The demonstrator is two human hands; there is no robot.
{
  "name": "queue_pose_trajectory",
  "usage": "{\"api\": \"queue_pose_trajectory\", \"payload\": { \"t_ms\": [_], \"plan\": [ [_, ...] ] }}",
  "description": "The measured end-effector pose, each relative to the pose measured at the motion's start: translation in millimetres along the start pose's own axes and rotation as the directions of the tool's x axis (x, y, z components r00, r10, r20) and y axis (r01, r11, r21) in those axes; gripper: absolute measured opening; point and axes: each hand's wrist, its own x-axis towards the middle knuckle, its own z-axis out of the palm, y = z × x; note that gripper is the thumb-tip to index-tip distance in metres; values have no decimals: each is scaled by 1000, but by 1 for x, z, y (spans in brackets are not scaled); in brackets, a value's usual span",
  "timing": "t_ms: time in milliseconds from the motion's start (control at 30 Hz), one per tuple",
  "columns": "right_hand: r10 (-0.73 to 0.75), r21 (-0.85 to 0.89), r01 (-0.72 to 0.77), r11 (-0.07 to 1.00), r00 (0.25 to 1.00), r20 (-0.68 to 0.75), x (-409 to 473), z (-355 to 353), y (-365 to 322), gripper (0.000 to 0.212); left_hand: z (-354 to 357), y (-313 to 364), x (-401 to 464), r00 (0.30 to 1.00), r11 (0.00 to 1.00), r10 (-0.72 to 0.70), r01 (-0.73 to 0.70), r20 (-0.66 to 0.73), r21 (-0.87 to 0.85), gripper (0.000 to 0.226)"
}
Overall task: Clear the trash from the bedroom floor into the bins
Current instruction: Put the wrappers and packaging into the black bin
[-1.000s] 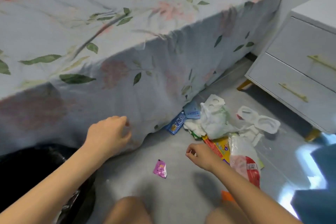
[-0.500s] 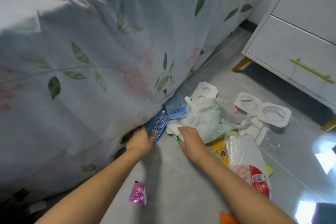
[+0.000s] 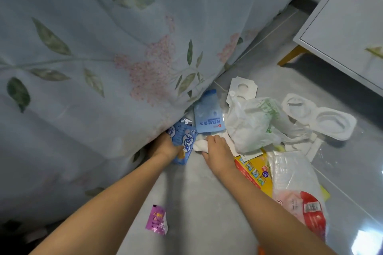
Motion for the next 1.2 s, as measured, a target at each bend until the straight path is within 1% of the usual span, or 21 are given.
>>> {"api": "queue_pose_trajectory", "payload": {
  "t_ms": [33, 100, 167, 267, 367, 467, 567, 700, 800, 867, 967, 1067, 1133, 1200],
  "plan": [
    [-7, 23, 7, 1000, 1000, 25, -5, 1, 2, 39, -2, -4, -4, 1000, 1000, 3, -2, 12, -7, 46],
    [-17, 87, 11, 996, 997, 70, -18, -1, 6, 34, -9, -15, -16, 996, 1000, 3, 0, 86, -28, 36],
    [-27, 165, 7, 986, 992, 119, -36, -7, 10, 30, -19, -27, -34, 989, 999, 6, -1, 151, -35, 33],
    [-43, 288, -9, 958, 984, 175, -69, -23, 14, 23, -44, -35, -73, 987, 999, 26, -31, 159, 27, 30],
    [-87, 360, 29, 932, 985, 146, -101, -44, 13, 18, -74, -37, -121, 987, 994, 42, -57, 152, 90, 19],
    [-117, 417, 71, 906, 990, 85, -129, -72, 1, 17, -112, -44, -171, 990, 989, 97, -107, 105, 99, 26],
    [-138, 468, 108, 877, 990, 30, -155, -106, -20, 13, -157, -59, -225, 990, 986, 136, -139, 39, 87, 23],
    [-257, 420, 228, 878, 966, 11, -191, -148, -61, 21, -213, -94, -299, 986, 991, 130, -128, -104, 25, 18],
    [-373, 351, 348, 869, 928, 3, -216, -178, -112, 17, -250, -136, -356, 970, 994, 88, -99, -227, -37, 18],
    [-459, 337, 433, 836, 889, -5, -233, -196, -158, 17, -270, -173, -392, 963, 988, 23, -64, -270, -143, 14],
    [-573, 308, 549, 777, 820, -15, -253, -216, -229, 19, -293, -230, -436, 959, 941, -85, -11, -270, -337, 6],
    [-666, 296, 642, 707, 745, -26, -267, -224, -293, 21, -310, -278, -455, 941, 890, -193, 48, -278, -453, 6],
    [-692, 317, 661, 681, 721, -18, -276, -222, -325, 22, -316, -303, -456, 939, 851, -256, 105, -232, -514, 5],
    [-712, 335, 672, 661, 702, -4, -283, -216, -346, 23, -315, -322, -447, 939, 840, -302, 180, -166, -512, 7]
  ]
}}
